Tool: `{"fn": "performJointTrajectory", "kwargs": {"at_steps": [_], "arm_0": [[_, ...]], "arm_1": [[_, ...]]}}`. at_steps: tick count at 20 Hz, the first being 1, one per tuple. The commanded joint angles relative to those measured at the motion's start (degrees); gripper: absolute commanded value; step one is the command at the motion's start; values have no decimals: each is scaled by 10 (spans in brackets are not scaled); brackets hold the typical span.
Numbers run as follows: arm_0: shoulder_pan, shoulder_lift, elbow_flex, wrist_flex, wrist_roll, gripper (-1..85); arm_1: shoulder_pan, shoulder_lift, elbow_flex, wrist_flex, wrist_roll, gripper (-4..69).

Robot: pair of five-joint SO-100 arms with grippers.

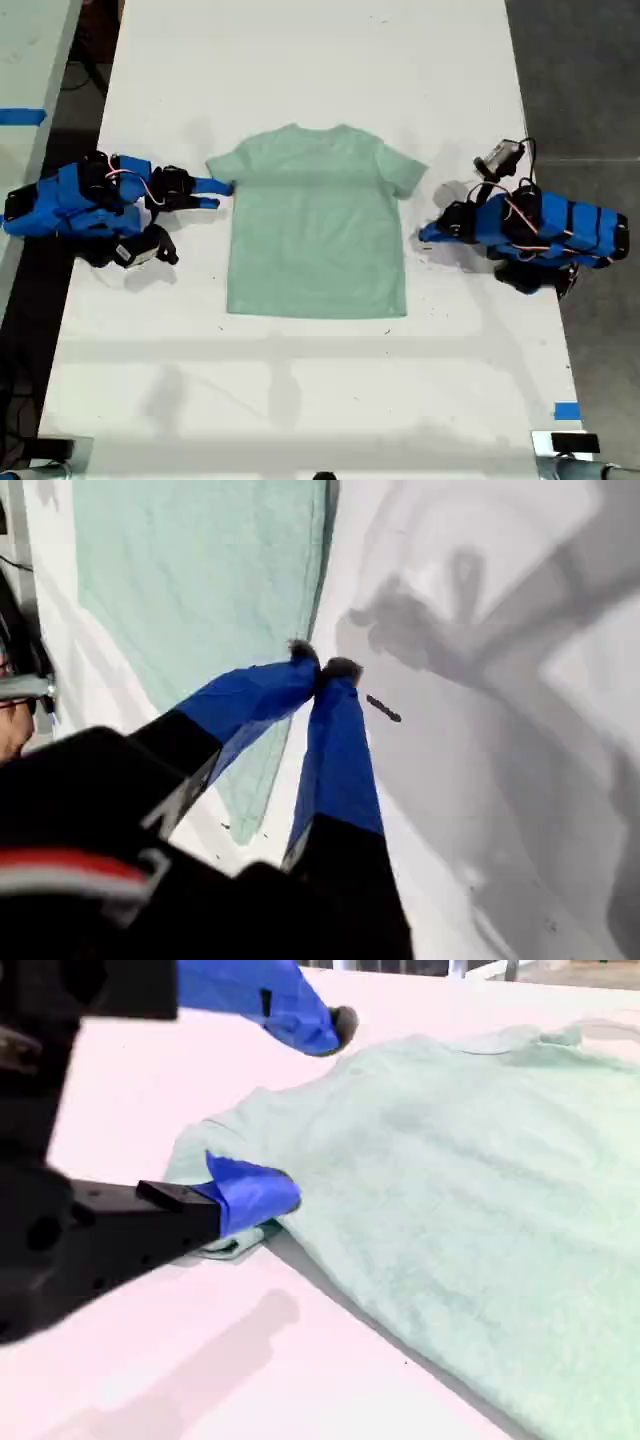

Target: Fold t shirt

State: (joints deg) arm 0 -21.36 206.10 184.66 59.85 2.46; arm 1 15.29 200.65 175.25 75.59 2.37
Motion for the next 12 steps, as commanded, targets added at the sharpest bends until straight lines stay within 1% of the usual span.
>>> {"fn": "performJointTrajectory", "kwargs": {"at_steps": [1,2,3,4,5,7,8,9,11,12], "arm_0": [[5,4,1,2,1,211],[5,4,1,2,1,211],[5,4,1,2,1,211],[5,4,1,2,1,211],[5,4,1,2,1,211],[5,4,1,2,1,211],[5,4,1,2,1,211],[5,4,1,2,1,211],[5,4,1,2,1,211],[5,4,1,2,1,211]], "arm_1": [[-4,4,29,1,11,22],[-6,4,28,1,4,22],[-11,4,19,-18,-40,22],[-6,4,8,-54,-90,22],[4,4,-5,-63,-116,22],[29,-2,-56,-40,-147,18],[46,-30,-91,-34,-171,42],[76,-94,-134,-31,-193,83],[156,-295,-232,-40,-249,186],[202,-396,-283,-50,-278,220]]}}
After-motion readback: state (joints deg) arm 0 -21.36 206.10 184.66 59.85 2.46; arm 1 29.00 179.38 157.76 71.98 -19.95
